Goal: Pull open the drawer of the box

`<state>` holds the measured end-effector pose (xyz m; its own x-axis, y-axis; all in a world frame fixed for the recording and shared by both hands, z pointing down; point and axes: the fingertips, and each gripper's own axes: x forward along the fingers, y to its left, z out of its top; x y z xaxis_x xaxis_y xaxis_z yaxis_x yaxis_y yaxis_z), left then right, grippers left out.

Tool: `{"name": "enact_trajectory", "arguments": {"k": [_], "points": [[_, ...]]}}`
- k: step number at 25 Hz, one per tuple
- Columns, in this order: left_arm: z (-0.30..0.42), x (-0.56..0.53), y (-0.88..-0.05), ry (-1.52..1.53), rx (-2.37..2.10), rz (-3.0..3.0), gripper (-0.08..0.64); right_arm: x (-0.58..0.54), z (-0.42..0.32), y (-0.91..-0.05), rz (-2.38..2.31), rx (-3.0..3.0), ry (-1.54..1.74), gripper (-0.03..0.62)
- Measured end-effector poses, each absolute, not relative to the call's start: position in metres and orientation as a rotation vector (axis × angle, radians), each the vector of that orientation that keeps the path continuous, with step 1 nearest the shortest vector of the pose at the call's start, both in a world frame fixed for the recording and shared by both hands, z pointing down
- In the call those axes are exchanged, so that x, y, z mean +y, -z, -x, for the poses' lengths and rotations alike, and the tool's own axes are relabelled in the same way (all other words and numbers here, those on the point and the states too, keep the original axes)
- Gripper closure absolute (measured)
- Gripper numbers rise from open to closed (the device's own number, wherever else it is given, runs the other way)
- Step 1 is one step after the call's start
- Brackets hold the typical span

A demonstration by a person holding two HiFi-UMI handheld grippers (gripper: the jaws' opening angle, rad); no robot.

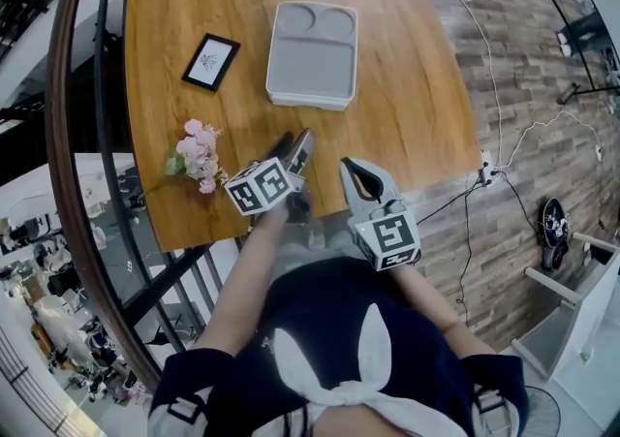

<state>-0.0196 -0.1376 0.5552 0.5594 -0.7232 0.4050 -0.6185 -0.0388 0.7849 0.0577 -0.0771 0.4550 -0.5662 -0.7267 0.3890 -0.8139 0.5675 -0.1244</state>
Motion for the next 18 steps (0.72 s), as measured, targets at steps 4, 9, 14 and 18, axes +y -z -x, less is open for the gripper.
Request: {"name": "enact_trajectory", "arguments": {"k": [4,9,14,18], "points": [[0.013,-0.148,-0.565,0.166,-1.079,-1.688,0.316,-0.084,-0.059,-0.461,-1.24,-2.508,-0.446,0.594],[0.006,-0.16,-0.58,0.231,-1.065,-1.629,0.316,-0.094,-0.062,-0.469,-1.211,-2.508,-0.489,0.594],[0.002,-0.174,-0.588,0.323,-1.028,-1.597,0.318,-0.105,-0.062,-0.472,-1.178,-2.504,-0.49,0.594],[0.002,-0.185,-0.6,0.403,-0.996,-1.567,0.316,-0.111,-0.062,-0.481,-1.163,-2.493,-0.493,0.594]]}}
